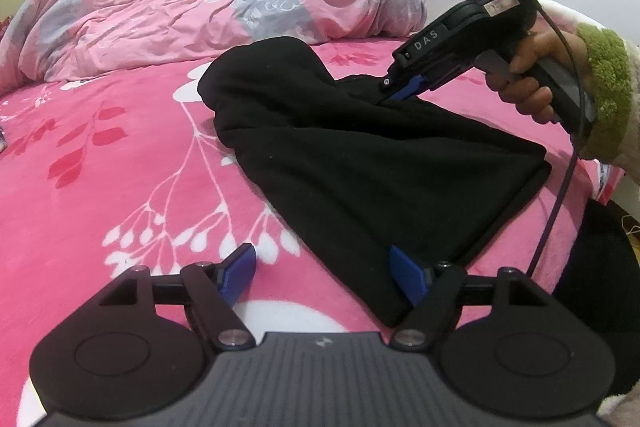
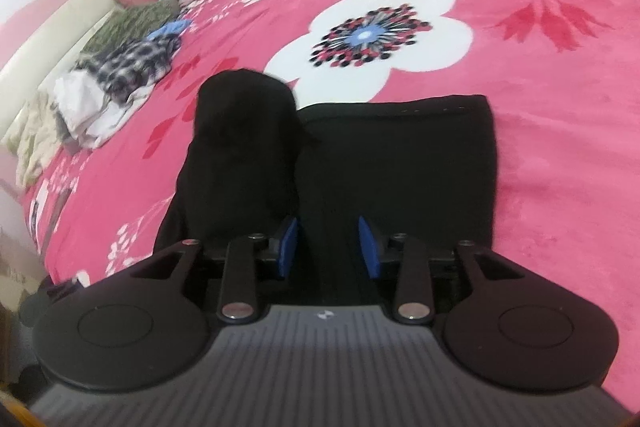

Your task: Fold clothes

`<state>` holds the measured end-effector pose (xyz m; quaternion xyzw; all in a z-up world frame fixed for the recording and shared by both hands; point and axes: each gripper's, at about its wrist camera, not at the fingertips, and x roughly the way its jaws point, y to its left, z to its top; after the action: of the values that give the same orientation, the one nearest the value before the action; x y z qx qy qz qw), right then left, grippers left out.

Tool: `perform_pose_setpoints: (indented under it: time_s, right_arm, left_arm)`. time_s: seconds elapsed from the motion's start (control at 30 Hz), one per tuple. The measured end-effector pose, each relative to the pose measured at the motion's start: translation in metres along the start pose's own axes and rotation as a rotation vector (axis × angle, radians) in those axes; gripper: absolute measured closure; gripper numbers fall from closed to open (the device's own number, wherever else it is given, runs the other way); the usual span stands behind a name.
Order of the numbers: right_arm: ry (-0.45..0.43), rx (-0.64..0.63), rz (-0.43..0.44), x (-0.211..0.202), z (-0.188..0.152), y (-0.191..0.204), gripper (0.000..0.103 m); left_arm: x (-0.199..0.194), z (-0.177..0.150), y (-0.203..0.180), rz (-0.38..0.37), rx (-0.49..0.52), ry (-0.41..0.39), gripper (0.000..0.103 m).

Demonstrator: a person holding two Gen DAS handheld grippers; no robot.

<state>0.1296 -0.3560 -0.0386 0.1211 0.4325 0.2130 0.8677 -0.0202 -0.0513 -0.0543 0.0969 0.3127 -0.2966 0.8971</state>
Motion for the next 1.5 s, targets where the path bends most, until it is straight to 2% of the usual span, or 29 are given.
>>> perform_pose_setpoints:
  time_s: [0.1, 0.3, 0.33, 0.43, 0.53, 0.63, 0.73, 0.8, 0.93, 1.13, 1.2, 1.37, 1.5]
  right_arm:
    - [0.006, -0.063, -0.017, 0.002, -0.006, 0.013, 0.091]
    - [-0.120, -0.303, -0.168, -0.009, -0.025, 0.055, 0.095]
    - [-0.158, -0.368, -0.221, -0.014, -0.030, 0.065, 0.095]
    - [-0.251, -0.504, -0.455, -0.020, -0.044, 0.084, 0.095]
    - [-0.250, -0.471, -0.544, -0.019, -0.051, 0.072, 0.095]
    - [-0.182, -0.391, -0.534, -0.008, -0.053, 0.050, 0.093]
    - [-0.196, -0.376, -0.522, -0.010, -0.053, 0.047, 0.090]
    - [-0.202, -0.365, -0.514, -0.014, -0.050, 0.046, 0.082]
    - [-0.206, -0.119, -0.340, -0.027, -0.036, 0.010, 0.070]
    - [-0.205, 0.246, -0.073, -0.046, -0.014, -0.045, 0.069]
    - [-0.175, 0.348, -0.003, -0.040, -0.011, -0.062, 0.069]
    - [-0.132, 0.500, 0.136, -0.022, -0.002, -0.086, 0.069]
    - [-0.109, 0.543, 0.150, -0.009, 0.008, -0.096, 0.069]
  left_arm:
    - [0.000, 0.000, -0.001, 0.000, 0.002, 0.001, 0.027]
    - [0.000, 0.003, -0.002, 0.002, 0.003, 0.015, 0.027]
    - [0.000, 0.003, -0.002, 0.004, 0.004, 0.017, 0.027]
    - [0.001, 0.005, -0.003, 0.007, 0.006, 0.025, 0.027]
    - [0.001, 0.006, -0.003, 0.009, 0.012, 0.031, 0.027]
    - [0.001, 0.008, -0.004, 0.013, 0.019, 0.036, 0.026]
    - [0.000, 0.007, -0.004, 0.015, 0.020, 0.036, 0.026]
    - [0.000, 0.007, -0.004, 0.015, 0.021, 0.036, 0.026]
    - [0.000, 0.007, -0.004, 0.012, 0.021, 0.035, 0.026]
    - [0.001, 0.007, -0.004, 0.012, 0.022, 0.034, 0.026]
    - [0.001, 0.007, -0.005, 0.013, 0.022, 0.034, 0.026]
    - [0.000, 0.007, -0.005, 0.015, 0.020, 0.034, 0.026]
    - [0.001, 0.006, -0.005, 0.016, 0.021, 0.032, 0.025]
